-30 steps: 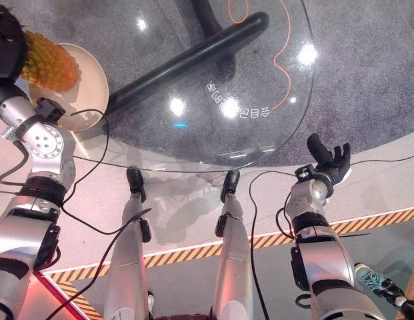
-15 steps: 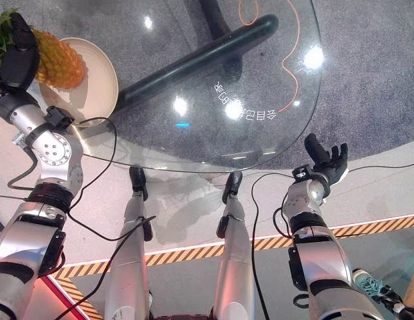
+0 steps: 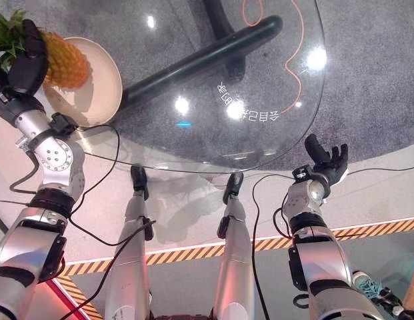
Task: Pick up the fruit to the plate
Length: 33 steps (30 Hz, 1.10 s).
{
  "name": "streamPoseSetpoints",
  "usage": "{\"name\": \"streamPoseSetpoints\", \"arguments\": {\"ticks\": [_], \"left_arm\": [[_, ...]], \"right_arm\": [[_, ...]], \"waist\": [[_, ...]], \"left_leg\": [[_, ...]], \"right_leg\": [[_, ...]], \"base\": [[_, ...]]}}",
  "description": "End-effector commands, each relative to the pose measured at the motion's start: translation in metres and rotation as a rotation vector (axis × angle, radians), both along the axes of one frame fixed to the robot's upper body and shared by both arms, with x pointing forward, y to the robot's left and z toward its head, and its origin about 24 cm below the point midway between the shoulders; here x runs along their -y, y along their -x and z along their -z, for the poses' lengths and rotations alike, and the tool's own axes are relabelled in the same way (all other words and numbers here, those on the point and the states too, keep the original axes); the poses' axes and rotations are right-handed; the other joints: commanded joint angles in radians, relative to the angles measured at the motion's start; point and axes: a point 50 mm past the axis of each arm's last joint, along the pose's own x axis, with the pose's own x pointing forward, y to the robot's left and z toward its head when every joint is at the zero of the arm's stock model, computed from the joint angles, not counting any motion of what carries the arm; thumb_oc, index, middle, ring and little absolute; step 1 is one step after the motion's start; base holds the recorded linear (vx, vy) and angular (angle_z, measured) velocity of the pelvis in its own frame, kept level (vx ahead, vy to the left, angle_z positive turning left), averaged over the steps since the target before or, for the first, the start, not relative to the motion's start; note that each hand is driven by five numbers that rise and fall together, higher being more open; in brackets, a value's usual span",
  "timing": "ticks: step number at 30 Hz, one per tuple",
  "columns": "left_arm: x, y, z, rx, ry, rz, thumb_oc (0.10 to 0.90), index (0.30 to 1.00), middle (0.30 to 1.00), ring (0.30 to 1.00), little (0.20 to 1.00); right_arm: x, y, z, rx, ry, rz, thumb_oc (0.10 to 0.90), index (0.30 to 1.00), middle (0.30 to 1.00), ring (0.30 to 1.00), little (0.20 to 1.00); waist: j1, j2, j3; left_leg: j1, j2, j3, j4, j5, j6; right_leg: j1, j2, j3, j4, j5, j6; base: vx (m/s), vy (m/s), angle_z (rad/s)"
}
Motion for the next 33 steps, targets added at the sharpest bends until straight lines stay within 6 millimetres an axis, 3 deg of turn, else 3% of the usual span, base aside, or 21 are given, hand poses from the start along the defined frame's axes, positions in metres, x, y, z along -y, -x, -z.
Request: {"name": "streamPoseSetpoints", "arguments": {"ticks": [1, 11, 33], "left_arm": [[-0.004, 0.014, -0.026, 0.202, 0.010, 0.018, 0.800, 0.900, 0.900, 0.900, 0.900], [0.000, 0.018, -0.009, 0.185, 0.015, 0.042, 0.800, 0.900, 0.900, 0.900, 0.900], [-0.005, 0.023, 0.006, 0.149, 0.010, 0.054, 0.800, 0.900, 0.900, 0.900, 0.900]], "right_arm": [[0.030, 0.022, 0.002, 0.049, 0.000, 0.167, 0.800, 0.900, 0.900, 0.900, 0.900], [0.032, 0.025, 0.003, 0.052, -0.006, 0.185, 0.800, 0.900, 0.900, 0.900, 0.900], [0.037, 0.033, 0.013, 0.039, -0.016, 0.199, 0.800, 0.900, 0.900, 0.900, 0.900]], "waist": [[0.024, -0.027, -0.026], [0.040, -0.018, -0.026], [0.056, -0.006, -0.026]], "left_leg": [[-0.026, -0.055, -0.027, 0.121, -0.123, 0.035], [-0.028, -0.064, -0.039, 0.123, -0.127, 0.038], [0.033, -0.061, -0.037, 0.123, -0.135, 0.039]], "right_leg": [[0.021, 0.030, -0.067, -0.006, -0.011, -0.005], [0.021, 0.025, -0.072, -0.004, -0.013, -0.004], [0.070, 0.012, -0.082, 0.021, -0.034, -0.002]], "base": [[0.00, 0.000, 0.00], [0.00, -0.008, 0.03], [0.00, -0.003, 0.01]]}}
